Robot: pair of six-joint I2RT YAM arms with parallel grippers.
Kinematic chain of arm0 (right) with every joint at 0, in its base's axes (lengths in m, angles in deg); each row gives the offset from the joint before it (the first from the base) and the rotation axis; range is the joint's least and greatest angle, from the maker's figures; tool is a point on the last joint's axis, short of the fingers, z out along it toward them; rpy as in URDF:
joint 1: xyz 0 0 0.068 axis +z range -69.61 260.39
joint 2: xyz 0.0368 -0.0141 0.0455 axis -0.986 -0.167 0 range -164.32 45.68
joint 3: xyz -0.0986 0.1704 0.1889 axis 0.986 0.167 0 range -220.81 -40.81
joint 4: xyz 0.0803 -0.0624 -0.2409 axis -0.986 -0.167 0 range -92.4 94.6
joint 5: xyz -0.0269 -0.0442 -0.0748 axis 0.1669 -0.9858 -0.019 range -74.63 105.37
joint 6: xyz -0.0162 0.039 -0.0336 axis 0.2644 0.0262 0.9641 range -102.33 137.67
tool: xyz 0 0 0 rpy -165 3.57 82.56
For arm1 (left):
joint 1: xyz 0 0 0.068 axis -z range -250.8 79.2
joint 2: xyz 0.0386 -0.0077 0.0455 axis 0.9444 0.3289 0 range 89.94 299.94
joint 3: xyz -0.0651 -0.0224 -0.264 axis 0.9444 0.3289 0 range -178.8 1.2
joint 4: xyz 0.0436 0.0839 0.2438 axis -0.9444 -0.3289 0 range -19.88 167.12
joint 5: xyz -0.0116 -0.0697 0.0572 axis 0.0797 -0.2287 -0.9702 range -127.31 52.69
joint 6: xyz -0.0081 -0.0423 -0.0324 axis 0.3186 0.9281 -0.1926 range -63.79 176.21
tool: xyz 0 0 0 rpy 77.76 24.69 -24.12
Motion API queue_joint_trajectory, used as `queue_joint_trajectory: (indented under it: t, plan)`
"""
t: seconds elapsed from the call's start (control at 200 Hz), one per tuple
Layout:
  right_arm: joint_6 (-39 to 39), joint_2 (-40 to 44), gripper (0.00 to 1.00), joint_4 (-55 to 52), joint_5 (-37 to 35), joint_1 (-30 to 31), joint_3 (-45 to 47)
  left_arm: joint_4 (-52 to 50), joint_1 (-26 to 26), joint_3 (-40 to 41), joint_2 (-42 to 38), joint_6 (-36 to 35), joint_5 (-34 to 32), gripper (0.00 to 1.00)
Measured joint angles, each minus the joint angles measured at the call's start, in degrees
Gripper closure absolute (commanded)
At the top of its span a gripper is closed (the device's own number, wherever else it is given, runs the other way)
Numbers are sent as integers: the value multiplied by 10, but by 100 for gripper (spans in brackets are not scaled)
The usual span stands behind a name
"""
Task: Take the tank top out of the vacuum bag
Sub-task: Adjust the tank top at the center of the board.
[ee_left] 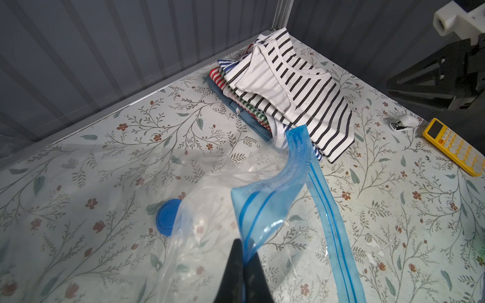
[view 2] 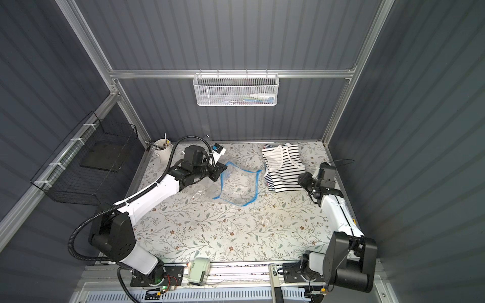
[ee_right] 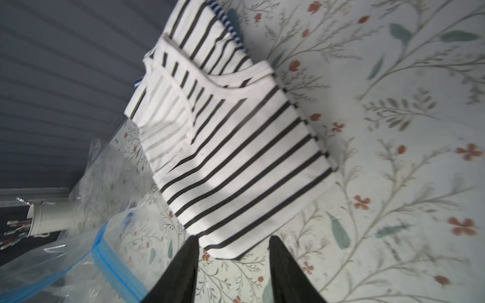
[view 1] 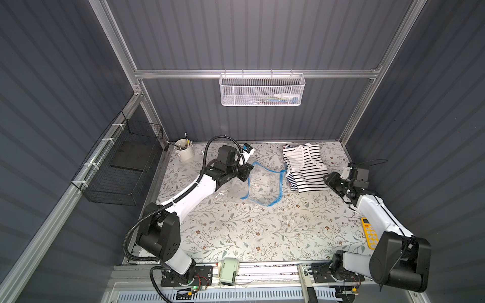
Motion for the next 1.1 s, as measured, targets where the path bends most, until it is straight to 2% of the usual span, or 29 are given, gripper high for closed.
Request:
queue_joint_trajectory:
  t: [0.29,0.455,0.73,1.1]
  plan:
    - [94,-143,59,-86,-148,196,-118,-1,0,0,0,0,0,100]
    - [131,-223,61,-142,-260,274,-188,-4,1,0,0,0,0,100]
    - [150,-285,65,-196,-375,308,-237,-4,1,0,0,0,0,100]
    - [148,-292,66,-206,-389,313,-234,-4,1,0,0,0,0,100]
